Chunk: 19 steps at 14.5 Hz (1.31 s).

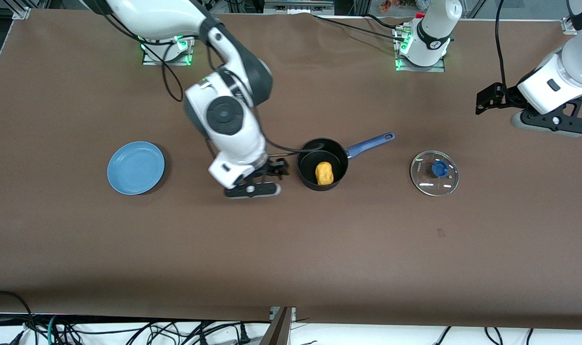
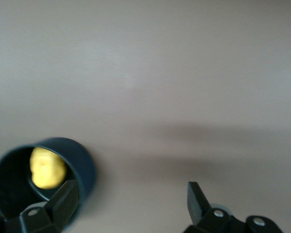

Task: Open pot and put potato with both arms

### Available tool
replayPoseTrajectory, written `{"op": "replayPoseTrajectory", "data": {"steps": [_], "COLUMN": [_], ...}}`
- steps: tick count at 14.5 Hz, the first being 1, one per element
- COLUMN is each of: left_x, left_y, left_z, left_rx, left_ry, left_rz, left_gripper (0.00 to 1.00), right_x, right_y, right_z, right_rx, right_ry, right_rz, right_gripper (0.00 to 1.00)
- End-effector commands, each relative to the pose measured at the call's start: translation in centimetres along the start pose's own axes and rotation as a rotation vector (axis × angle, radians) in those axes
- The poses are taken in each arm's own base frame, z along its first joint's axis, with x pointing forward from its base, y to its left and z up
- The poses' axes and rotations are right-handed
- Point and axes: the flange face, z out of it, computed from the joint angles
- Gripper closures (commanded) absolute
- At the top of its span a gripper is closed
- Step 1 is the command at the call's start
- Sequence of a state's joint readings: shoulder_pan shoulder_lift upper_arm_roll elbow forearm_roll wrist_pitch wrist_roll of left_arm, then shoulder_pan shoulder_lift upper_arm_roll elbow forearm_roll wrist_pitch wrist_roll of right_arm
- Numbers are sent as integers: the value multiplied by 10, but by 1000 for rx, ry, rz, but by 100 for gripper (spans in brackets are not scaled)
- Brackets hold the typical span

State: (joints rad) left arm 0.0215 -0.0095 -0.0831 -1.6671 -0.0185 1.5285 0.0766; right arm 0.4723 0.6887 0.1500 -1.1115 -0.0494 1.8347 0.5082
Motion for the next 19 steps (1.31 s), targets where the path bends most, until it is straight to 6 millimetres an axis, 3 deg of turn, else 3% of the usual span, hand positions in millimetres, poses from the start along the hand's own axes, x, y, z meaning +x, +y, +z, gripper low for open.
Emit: {"op": "replayPoseTrajectory", "data": {"steps": [1,5,7,9,11,14,17,19], "left_x": [-5,-4,-4,-1,-1,1,1,-3], "left_y": [-5,2,13,26,27,18,-10,-27], "left_z": [-3,-6,-5,-1,0,0,3,5], "left_rx": [-12,-9,9,66,68,61,56,48], "left_ry": [21,18,8,1,-1,5,-12,-38], "left_rz": [-26,-84,-117,-152,-157,-167,-200,-80], "left_gripper": [0,0,0,0,0,0,0,0], "right_x": [6,5,-7,-23,-45,-71,-87,-95], "right_y": [65,172,229,271,291,300,331,335], "right_z": [-53,-108,-130,-151,-174,-200,-222,-238], "right_rx": [-25,-61,-66,-74,-85,-107,-104,-105], "right_ry": [-37,-93,-99,-97,-108,-98,-87,-65], "right_rz": [-62,-160,-204,-188,-143,-126,-77,-64], "right_gripper": [0,0,0,0,0,0,0,0]}}
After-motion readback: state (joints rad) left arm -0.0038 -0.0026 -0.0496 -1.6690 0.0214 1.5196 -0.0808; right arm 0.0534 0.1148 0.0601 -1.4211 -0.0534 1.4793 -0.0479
